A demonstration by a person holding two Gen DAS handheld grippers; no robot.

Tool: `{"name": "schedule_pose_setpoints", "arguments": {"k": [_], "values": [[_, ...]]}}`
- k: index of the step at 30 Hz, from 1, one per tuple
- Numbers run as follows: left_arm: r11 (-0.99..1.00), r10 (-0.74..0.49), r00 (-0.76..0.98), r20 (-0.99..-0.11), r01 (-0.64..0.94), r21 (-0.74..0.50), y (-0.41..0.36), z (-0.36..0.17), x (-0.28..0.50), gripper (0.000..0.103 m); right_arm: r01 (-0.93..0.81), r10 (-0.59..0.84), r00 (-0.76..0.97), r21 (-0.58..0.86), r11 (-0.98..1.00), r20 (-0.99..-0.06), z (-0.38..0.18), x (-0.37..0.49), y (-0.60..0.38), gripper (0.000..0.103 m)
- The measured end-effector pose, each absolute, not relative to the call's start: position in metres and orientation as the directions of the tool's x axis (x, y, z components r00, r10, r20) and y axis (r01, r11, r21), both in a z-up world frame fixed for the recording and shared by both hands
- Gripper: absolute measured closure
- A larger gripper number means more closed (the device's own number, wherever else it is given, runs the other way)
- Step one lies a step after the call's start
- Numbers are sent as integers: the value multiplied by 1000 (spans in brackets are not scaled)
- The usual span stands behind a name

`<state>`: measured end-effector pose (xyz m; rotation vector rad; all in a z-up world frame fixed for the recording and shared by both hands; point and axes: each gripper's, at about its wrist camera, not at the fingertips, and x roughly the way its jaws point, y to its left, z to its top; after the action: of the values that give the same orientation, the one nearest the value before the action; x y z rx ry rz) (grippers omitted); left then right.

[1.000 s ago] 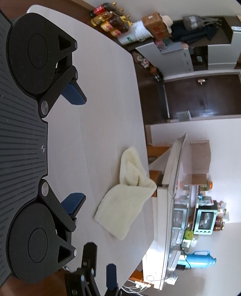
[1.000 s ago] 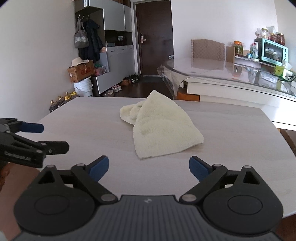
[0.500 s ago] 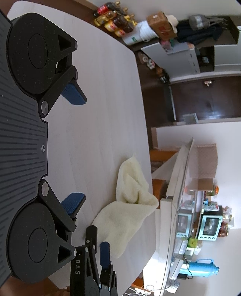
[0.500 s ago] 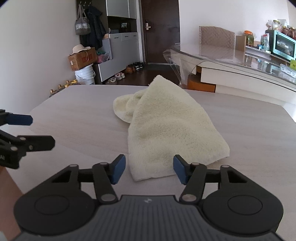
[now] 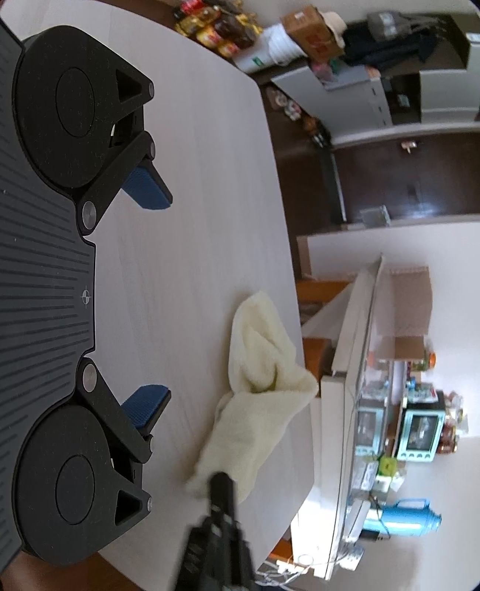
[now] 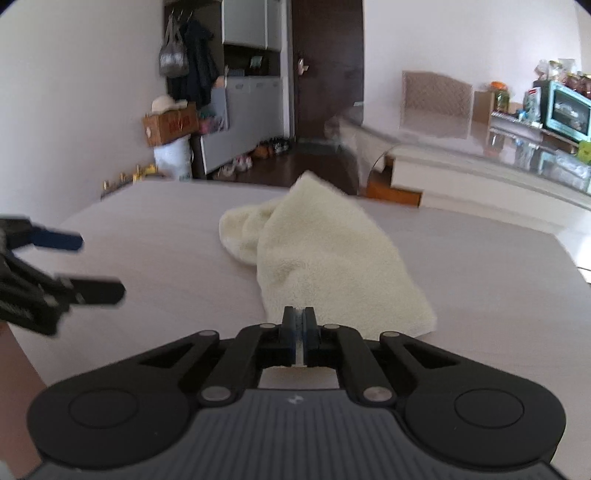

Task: Fold towel
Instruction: 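Lift the towel with the right tool and drag it across the table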

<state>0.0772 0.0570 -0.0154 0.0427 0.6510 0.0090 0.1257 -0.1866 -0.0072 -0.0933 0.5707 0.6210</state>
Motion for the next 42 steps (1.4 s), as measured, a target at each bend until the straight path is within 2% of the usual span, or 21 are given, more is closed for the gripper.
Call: {"name": "schedule_pose_setpoints", "arguments": {"k": [16,20,27,32,38,40,42], "values": [[973,-118,819,-561,208,100,12,-14,86,0,-599,654,706,261,757,-274,91,98,-262,99],[963,-168,798,-578,258,76,1,-18,94,0,-562,631,730,293,773,-263,89,102,-276,99],[971,-165,771,-615,236,37,-7,-35,114,0,-422,514,769,303,854,-379,53,116,-308,99],[972,-130,764,-632,225,71,-10,-45,125,0,-279,354,789,220,935,-503,12,130,-328,99],[968,-118,757,-642,233,97,-13,-48,128,0,-191,214,774,102,976,-595,-25,140,-329,99],[967,-110,757,-644,231,106,-14,-48,127,0,-184,206,769,98,978,-605,-28,141,-328,99],[967,-103,757,-646,227,111,-14,-47,124,0,-186,192,768,74,980,-611,-32,143,-326,91]]}}
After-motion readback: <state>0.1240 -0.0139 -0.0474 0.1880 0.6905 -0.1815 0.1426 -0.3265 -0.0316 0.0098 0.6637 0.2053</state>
